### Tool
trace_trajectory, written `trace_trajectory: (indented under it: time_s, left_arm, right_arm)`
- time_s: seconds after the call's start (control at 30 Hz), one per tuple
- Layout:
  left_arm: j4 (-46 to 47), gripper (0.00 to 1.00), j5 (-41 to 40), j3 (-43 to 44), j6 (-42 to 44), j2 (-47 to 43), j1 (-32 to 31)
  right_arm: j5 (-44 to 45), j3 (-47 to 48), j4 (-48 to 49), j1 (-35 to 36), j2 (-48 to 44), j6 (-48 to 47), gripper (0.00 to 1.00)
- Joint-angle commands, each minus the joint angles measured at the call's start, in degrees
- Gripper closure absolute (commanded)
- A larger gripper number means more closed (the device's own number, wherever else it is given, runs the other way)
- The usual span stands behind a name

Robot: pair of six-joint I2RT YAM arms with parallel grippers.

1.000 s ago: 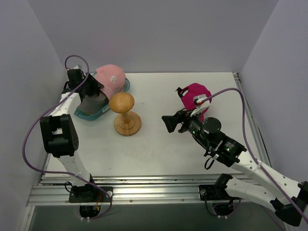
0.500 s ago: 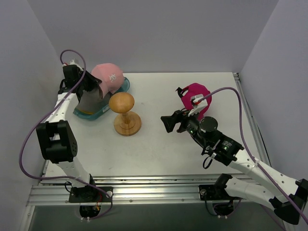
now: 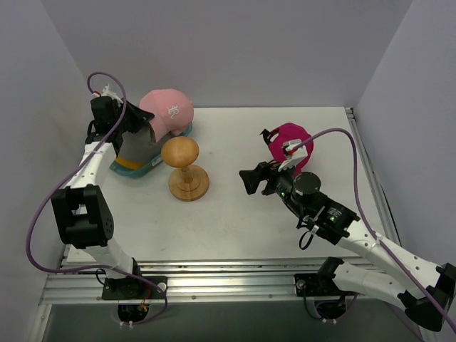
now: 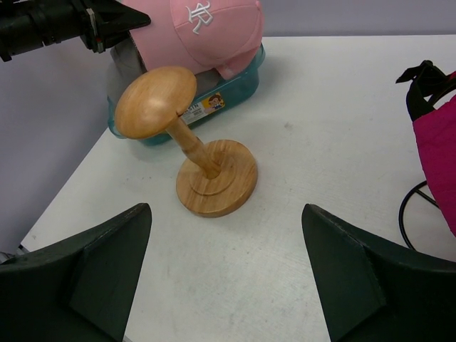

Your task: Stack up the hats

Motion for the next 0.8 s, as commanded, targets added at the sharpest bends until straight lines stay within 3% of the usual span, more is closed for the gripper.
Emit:
trace_trajectory:
  time_s: [0.0,0.17,0.27,0.3,0.77]
  left_arm:
    - [5.4,0.98,0.6,-0.4,1.5,-2.8,-0.1]
    - [3.7,0.98,-1.0,-0.5,2.3,-2.6,0.1]
    - [2.7,0.73,-2.2,-0.6,2.9,-2.6,0.2]
    - [2.5,0.6,-2.4,-0.6,3.1,-2.6,0.2]
    - [-1.5,0.52,-4.8,1.3,5.5,-2.0,-0.2]
  right_arm:
    - [1.7,0.9,1.3,0.3,0.3,-0.9,0.18]
    - [0.8,1.4,1.0,0.3,0.7,-0.9,0.18]
    - [0.6,1.5,0.8,0.3,0.6,-0.9,0.18]
    - [0.5,1.5,0.8,0.3,0.4,-0.9,0.18]
    - [-0.4,2.0,0.3,0.4,0.3,-0.6,0.18]
